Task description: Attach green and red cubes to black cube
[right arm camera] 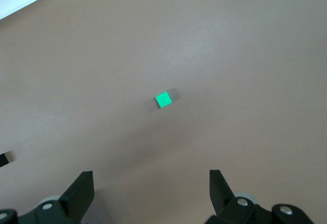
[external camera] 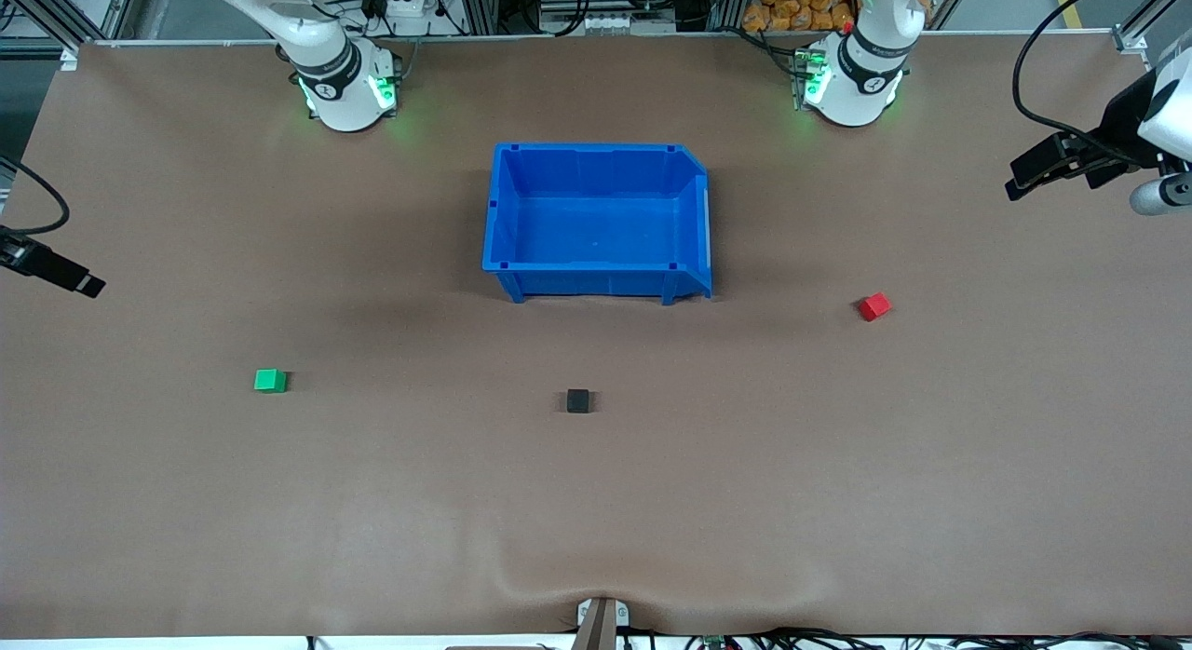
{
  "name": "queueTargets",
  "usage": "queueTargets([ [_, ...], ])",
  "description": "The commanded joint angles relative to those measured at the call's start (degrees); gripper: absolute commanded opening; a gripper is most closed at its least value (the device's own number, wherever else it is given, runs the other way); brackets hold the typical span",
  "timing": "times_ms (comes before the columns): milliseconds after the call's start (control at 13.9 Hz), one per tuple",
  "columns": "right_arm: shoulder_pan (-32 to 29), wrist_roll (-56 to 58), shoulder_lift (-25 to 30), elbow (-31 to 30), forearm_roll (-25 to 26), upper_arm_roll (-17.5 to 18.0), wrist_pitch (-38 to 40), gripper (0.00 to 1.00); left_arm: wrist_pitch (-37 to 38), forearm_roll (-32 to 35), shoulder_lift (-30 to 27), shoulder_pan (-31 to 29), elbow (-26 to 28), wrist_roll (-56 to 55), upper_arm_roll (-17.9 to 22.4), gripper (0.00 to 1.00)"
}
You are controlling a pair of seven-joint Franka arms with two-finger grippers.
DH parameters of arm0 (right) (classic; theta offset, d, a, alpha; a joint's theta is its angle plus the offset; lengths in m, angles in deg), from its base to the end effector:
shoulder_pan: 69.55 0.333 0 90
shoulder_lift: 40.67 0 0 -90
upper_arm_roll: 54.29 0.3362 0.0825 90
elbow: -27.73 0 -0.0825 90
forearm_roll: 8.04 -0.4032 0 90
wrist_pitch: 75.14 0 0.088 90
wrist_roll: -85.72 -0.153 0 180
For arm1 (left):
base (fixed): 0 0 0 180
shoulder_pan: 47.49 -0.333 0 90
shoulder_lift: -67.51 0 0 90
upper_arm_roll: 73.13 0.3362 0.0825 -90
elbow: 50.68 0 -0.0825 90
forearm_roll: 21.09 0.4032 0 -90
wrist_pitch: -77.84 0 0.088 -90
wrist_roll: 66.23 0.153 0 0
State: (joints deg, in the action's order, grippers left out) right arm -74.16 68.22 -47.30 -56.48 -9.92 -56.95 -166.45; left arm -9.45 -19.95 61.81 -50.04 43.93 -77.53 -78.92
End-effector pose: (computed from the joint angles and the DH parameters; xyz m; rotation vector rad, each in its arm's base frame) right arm 0.6102 -0.0713 0.5819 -3.0409 0.6682 -0.0091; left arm 0.5332 -0.0296 0.6102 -3.1002 -0.2204 0.0385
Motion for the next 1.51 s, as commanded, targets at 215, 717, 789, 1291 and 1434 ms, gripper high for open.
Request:
queueTargets([
  [215, -1.19, -0.6, -4.0, 0.62, 0.73, 0.38, -0.28, 1.0, 1.77, 0.53, 0.07, -0.35, -0.65, 0.3, -0.36, 1.0],
  [717, -3.91, -0.6, -8.75, 0.36, 3.98, 0.29, 1.04, 1.0, 2.3, 0.53, 0.07, 0.08, 0.75, 0.57, -0.54, 1.0],
  [789, -3.91, -0.78, -9.63, 0.27, 4.07, 0.29, 0.96, 1.0, 2.3, 0.62, 0.24, 0.08, 1.01, 0.57, -0.89, 1.0],
  [1291, -1.45, -1.04, -16.74, 0.71, 9.87, 0.38, 0.96, 1.0, 1.95, 0.18, 4.54, 0.26, 1.46, 0.31, -1.42, 1.0],
  [1434, -2.15, -1.39, -18.5, 0.71, 9.09, 0.47, 0.17, 1.0, 0.28, 0.18, 7.0, 0.26, 1.54, -0.3, -2.38, 1.0],
])
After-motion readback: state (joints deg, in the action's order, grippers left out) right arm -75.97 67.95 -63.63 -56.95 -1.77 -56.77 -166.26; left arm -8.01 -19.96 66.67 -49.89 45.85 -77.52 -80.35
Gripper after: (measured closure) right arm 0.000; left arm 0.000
